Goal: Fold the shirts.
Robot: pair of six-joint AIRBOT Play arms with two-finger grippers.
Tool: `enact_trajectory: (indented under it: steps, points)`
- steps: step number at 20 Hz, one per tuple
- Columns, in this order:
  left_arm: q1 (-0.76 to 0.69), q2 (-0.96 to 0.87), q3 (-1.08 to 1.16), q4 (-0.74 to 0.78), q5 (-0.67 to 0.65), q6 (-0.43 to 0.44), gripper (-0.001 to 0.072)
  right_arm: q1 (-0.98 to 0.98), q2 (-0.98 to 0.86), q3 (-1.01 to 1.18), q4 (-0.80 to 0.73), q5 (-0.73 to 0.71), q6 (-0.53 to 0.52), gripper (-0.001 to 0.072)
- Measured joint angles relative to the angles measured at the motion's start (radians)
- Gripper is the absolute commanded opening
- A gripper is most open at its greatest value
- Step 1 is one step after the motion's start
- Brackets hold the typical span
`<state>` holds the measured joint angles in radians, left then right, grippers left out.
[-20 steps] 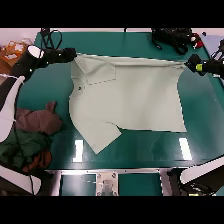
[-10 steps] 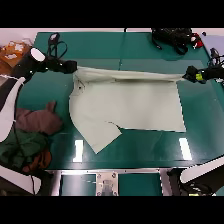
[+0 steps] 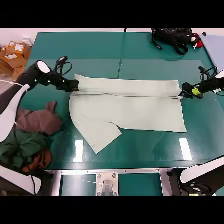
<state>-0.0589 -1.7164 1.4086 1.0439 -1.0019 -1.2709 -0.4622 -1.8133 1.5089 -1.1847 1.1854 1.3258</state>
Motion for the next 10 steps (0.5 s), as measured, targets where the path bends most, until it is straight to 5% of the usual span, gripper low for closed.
enact_trajectory:
  steps: [1, 3, 4, 5, 8, 10]
  points:
    - [0.000, 0.000, -0.006, -0.007, -0.010, -0.004, 0.0019, 0.000, 0.000, -0.004, -0.002, 0.003, 0.000, 0.0015]
    - [0.000, 0.000, -0.013, -0.030, -0.026, -0.007, 0.0092, -0.001, 0.000, -0.008, -0.002, 0.005, 0.002, 0.0225]
    - [0.000, 0.000, -0.015, -0.039, -0.034, -0.011, 0.0465, -0.001, 0.000, -0.007, -0.006, 0.006, 0.002, 0.0303]
    - [0.001, 0.000, -0.016, -0.048, -0.053, -0.019, 0.0603, -0.002, 0.000, -0.002, -0.006, 0.011, 0.002, 0.0306]
    - [0.015, 0.000, 0.003, -0.063, -0.144, -0.065, 0.0601, -0.005, 0.013, 0.044, -0.063, 0.069, 0.042, 0.0302]
    - [0.037, 0.003, 0.033, -0.069, -0.260, -0.109, 0.0599, -0.014, 0.039, 0.069, -0.137, 0.130, 0.102, 0.0164]
